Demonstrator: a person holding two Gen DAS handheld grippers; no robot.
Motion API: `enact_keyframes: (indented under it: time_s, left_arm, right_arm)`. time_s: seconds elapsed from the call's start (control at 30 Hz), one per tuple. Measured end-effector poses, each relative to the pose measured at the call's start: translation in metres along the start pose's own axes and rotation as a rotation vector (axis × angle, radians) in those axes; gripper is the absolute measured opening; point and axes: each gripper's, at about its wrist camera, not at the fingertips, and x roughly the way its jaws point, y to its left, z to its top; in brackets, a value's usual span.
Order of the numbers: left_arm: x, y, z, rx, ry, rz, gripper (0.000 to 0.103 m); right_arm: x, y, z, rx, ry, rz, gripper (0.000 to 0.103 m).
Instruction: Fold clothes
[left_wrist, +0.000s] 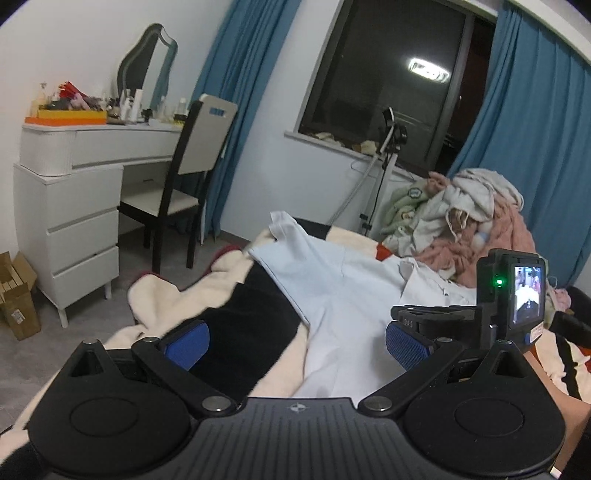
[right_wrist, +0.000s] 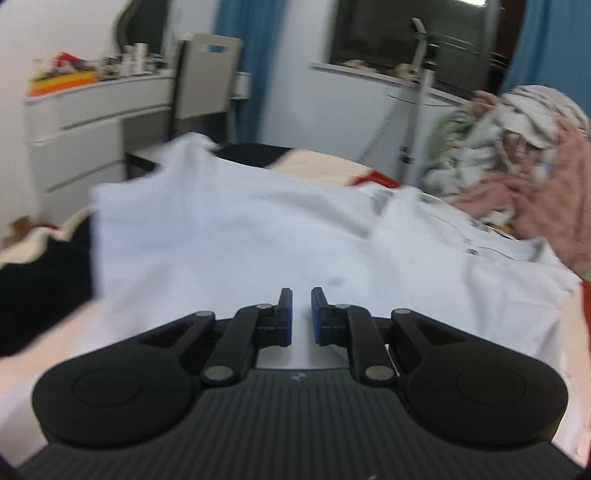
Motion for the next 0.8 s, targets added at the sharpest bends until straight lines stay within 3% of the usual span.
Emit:
enact_keyframes:
  time_s: [0.03,0.07,0.1,0.17,0.3,0.5,0.7,0.73,0.8]
  left_arm:
    - [-0.004,0.001,0.001,-0.002,0.000,0.000,0.103]
    - [-0.008,0.001,0.001,-0.002,0.002,-0.002,0.103]
    - [-0.011,0.000,0.001,0.000,0.007,-0.004,0.103]
    - [-0.015,-0.001,0.000,0.007,0.018,-0.004,0.103]
    - [-0.015,-0.002,-0.005,0.005,0.062,0.005,0.103]
    - [-0.010,0.025,-0.010,-0.123,0.092,0.106,0.103]
    - [-0.006,0.044,-0.016,-0.195,0.079,0.207,0.103]
    - [-0.005,0.045,-0.018,-0.191,0.075,0.224,0.103]
    - [-0.001,0.046,-0.020,-0.189,0.087,0.239,0.103]
  right_arm:
    - [-0.005,0.004,0.003,-0.007,-0.011,0.010,0.020]
    - [-0.011,0.007,0.006,-0.009,-0.022,0.013,0.034]
    - [-0.014,0.009,0.009,-0.004,-0.035,0.015,0.056]
    - [-0.021,0.014,0.015,0.002,-0.064,0.018,0.086]
    - [-0.013,0.034,0.023,-0.059,-0.075,0.060,0.088]
    - [0.031,0.091,0.029,-0.175,-0.039,0.203,0.088]
    - [0.076,0.131,0.038,-0.172,-0.134,0.022,0.086]
    - [0.080,0.133,0.041,-0.158,-0.154,0.000,0.084]
    - [0.086,0.130,0.047,-0.125,-0.178,-0.026,0.067]
